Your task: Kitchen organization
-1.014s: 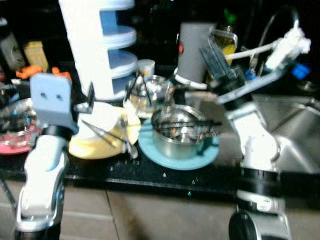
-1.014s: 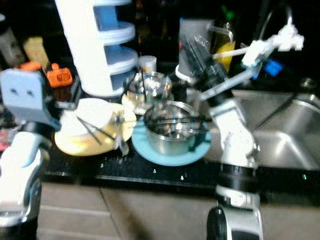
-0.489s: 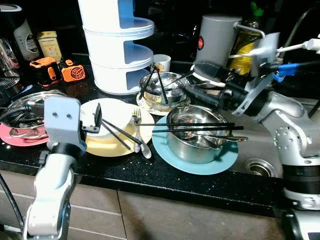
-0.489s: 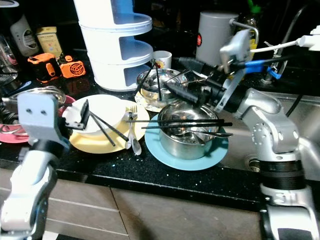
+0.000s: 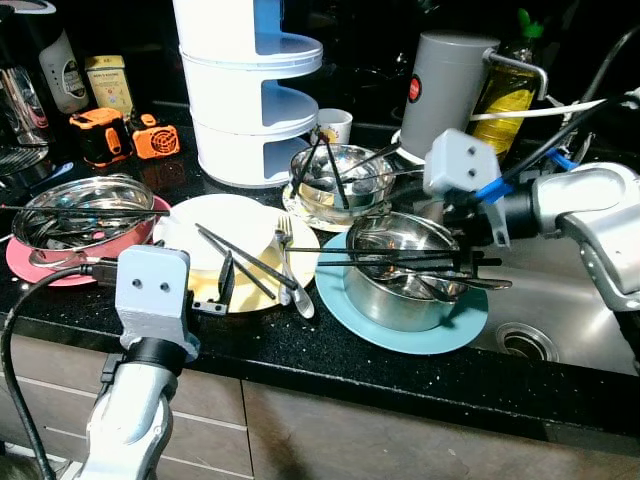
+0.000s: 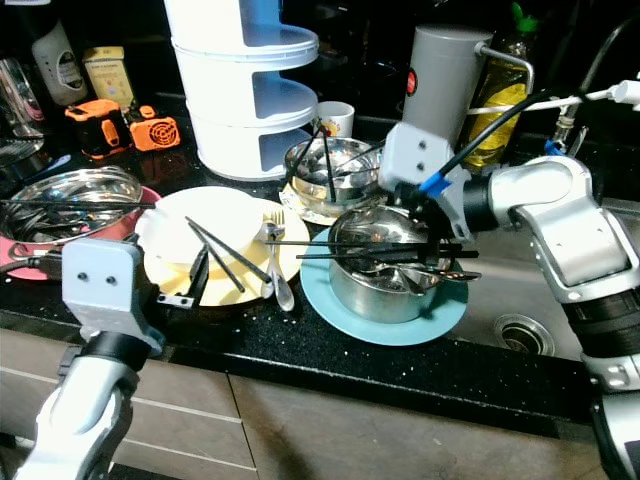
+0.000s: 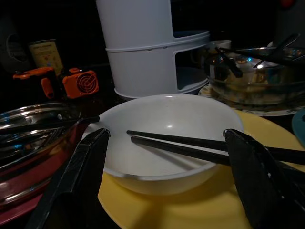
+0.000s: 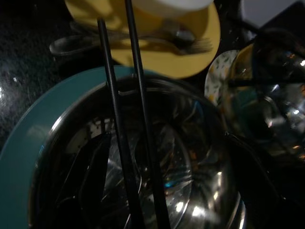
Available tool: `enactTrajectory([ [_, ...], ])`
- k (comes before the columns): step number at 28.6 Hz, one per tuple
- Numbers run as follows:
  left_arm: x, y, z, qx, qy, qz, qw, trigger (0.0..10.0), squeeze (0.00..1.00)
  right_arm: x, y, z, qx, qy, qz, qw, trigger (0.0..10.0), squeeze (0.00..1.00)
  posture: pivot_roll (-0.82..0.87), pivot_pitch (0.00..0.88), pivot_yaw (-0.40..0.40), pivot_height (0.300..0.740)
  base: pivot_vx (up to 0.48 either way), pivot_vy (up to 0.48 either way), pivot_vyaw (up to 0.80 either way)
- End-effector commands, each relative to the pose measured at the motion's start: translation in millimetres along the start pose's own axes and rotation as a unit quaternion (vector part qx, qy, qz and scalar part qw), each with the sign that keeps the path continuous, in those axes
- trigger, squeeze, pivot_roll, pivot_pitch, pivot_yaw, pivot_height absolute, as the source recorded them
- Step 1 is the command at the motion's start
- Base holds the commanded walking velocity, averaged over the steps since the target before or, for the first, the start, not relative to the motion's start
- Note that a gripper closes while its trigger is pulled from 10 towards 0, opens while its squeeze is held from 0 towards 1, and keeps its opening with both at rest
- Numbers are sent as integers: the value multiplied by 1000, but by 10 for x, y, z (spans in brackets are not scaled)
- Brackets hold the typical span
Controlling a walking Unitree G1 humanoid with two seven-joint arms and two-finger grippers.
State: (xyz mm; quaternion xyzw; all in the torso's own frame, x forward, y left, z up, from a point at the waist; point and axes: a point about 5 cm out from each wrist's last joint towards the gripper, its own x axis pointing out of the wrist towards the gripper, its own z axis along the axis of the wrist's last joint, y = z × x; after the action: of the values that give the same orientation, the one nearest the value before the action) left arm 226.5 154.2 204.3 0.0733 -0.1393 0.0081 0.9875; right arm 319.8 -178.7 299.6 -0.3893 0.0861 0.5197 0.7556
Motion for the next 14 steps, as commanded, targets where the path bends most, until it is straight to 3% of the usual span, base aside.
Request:
enactTrajectory([
  [1, -7, -25, 0, 0, 2, 0, 1000, 10000, 0, -6, -13, 2, -11, 16, 7, 1000, 10000, 0, 48, 0, -61, 740, 0, 0, 0],
  [14, -1, -70, 17, -1, 1, -9, 1000, 10000, 0, -51, -139, -199, -18, 118, 16, 993, 9961, 0, 44, 0, -66, 740, 0, 0, 0],
])
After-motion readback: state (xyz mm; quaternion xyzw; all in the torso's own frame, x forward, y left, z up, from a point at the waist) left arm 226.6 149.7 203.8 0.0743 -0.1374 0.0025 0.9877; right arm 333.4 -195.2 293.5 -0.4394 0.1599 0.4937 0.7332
